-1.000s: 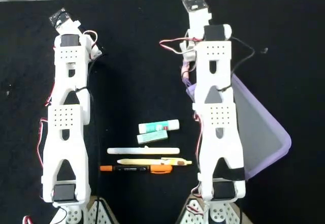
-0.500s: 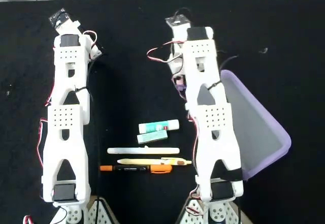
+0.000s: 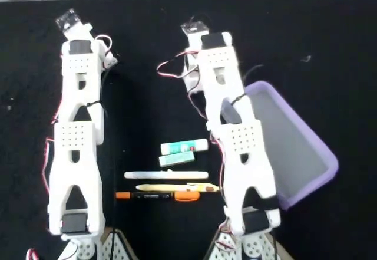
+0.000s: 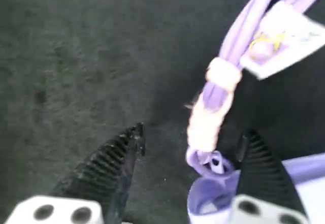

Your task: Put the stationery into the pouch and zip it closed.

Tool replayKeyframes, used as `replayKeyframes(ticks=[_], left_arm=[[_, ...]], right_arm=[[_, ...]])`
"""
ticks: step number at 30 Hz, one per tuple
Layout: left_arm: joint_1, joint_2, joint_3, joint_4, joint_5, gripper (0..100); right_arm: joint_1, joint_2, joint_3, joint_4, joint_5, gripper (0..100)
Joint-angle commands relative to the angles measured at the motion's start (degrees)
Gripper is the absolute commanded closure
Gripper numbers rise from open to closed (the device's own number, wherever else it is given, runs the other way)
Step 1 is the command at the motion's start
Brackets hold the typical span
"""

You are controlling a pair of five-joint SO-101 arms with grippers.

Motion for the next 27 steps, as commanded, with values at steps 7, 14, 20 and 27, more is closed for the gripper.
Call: replayKeyframes(ticks=[7,14,20,27], left_arm=[[-2.68,0.26,-0.48,-1.41,-0.7,97],[-2.68,0.26,-0.48,-1.41,-0.7,97],[-3.03,0.26,-0.4,-1.41,-0.7,97],[-3.3,0.26,-0.4,-1.41,-0.7,97]], right_arm=[[2.73,1.1,2.33,1.32,-4.57,71.0],[3.16,5.05,-4.09,1.58,-4.04,98.9],[6.07,0.31,-9.98,1.76,-1.41,98.5],[8.44,-12.97,-16.04,1.58,1.14,98.8]])
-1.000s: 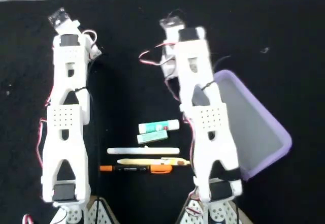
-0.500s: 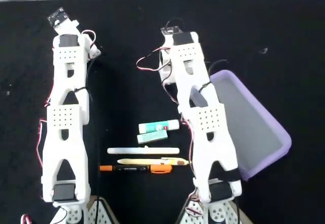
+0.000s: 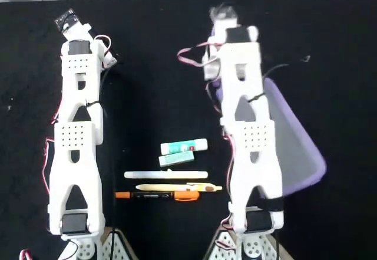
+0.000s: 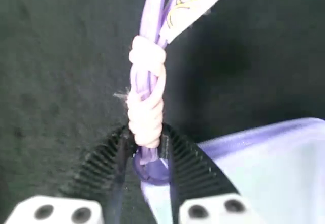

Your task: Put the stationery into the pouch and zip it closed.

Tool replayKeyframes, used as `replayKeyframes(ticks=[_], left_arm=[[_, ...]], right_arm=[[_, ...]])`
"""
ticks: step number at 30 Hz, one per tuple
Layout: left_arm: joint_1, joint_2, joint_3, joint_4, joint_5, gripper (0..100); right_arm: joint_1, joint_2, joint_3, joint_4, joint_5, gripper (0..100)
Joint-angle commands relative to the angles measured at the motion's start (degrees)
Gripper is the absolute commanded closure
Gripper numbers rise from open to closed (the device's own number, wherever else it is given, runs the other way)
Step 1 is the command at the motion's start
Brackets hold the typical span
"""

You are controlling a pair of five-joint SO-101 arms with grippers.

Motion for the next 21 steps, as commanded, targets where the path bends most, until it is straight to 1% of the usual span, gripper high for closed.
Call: replayKeyframes(ticks=[1,4,9,15,18,21], left_arm=[[-2.95,0.09,-0.4,-1.41,-0.7,97],[-2.95,0.09,-0.4,-1.49,-0.7,97],[-2.95,0.09,-0.4,-1.49,-0.7,97],[-2.95,0.09,-0.4,-1.49,-0.7,97],[-2.95,0.09,-0.4,-1.49,-0.7,97],[-2.95,0.09,-0.4,-1.49,-0.7,97]], right_arm=[[0.88,-11.82,-5.58,1.58,4.04,98.8],[0.88,-16.84,-7.52,1.32,6.59,98.8],[0.88,-20.62,-9.63,-2.73,6.86,98.8],[0.79,-20.62,-6.46,-17.85,6.86,98.8],[-0.62,-20.62,-5.41,-24.97,6.86,98.8],[-2.99,-20.62,-5.41,-29.1,6.86,98.8]])
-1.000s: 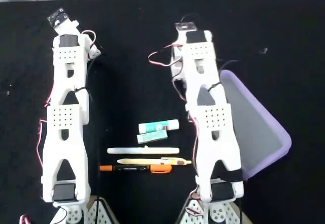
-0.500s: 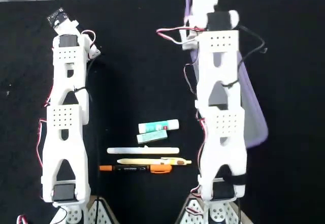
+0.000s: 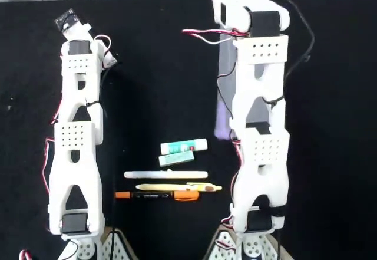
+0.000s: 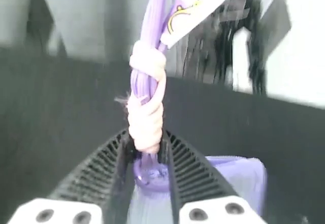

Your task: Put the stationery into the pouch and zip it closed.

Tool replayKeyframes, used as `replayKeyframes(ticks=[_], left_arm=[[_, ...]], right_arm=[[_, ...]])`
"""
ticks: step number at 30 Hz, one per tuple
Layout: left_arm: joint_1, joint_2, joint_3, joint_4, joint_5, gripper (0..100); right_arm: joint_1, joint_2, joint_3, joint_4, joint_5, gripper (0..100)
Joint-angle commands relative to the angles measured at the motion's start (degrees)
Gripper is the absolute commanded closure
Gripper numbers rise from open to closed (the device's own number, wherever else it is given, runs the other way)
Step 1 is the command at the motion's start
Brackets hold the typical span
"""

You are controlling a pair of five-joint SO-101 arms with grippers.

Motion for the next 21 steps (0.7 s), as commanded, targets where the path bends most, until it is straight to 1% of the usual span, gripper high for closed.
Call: replayKeyframes(ticks=[1,4,8,15,19,21], left_arm=[[-2.95,0.09,-0.4,-1.41,-0.7,97],[-2.95,0.09,-0.4,-1.41,-0.7,97],[-2.95,0.09,-0.4,-1.58,-0.7,97],[-2.95,0.09,-0.48,-1.67,-0.7,97],[-2.95,0.09,-0.48,-1.67,-0.7,97],[-2.95,0.09,-0.48,-1.58,-0.7,97]], right_arm=[[-3.08,-4.35,-0.84,-5.89,0.62,98.8],[-3.25,-4.7,-1.01,-7.12,0.62,98.8],[-3.34,-4.79,-2.15,-3.6,0.18,98.8],[-5.36,-5.58,-17.8,14.07,0.09,98.8],[-5.45,-9.45,-15.16,22.95,0.09,98.8],[-3.78,-9.8,-14.73,25.93,0.09,98.8]])
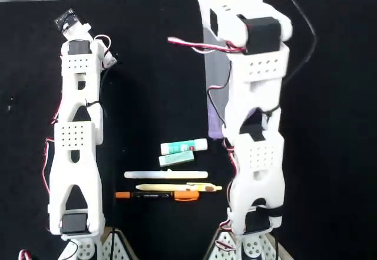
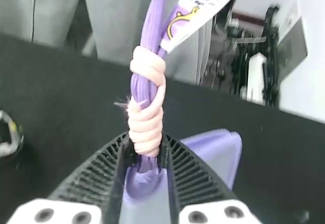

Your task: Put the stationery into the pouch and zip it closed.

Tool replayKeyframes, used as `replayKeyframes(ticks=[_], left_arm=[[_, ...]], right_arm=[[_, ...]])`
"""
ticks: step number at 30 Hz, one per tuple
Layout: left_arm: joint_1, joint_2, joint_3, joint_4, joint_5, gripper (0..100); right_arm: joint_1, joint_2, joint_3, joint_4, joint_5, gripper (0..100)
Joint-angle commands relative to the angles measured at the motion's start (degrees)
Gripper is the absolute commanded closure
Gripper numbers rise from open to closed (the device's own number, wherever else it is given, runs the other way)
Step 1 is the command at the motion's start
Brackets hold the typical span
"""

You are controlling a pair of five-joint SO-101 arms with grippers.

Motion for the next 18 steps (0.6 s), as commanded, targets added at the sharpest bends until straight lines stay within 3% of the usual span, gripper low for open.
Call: replayKeyframes(ticks=[1,8,18], left_arm=[[-2.95,0.09,-0.48,-1.32,-0.7,97],[-2.95,0.09,-0.4,-1.05,-0.7,97],[-2.95,0.09,-0.4,-1.23,-0.7,97]], right_arm=[[2.37,-4.44,-1.45,3.78,-0.09,98.8],[12.48,-4.26,-1.45,3.6,-1.85,98.8],[20.13,-4.7,-1.36,3.78,-1.93,98.8]])
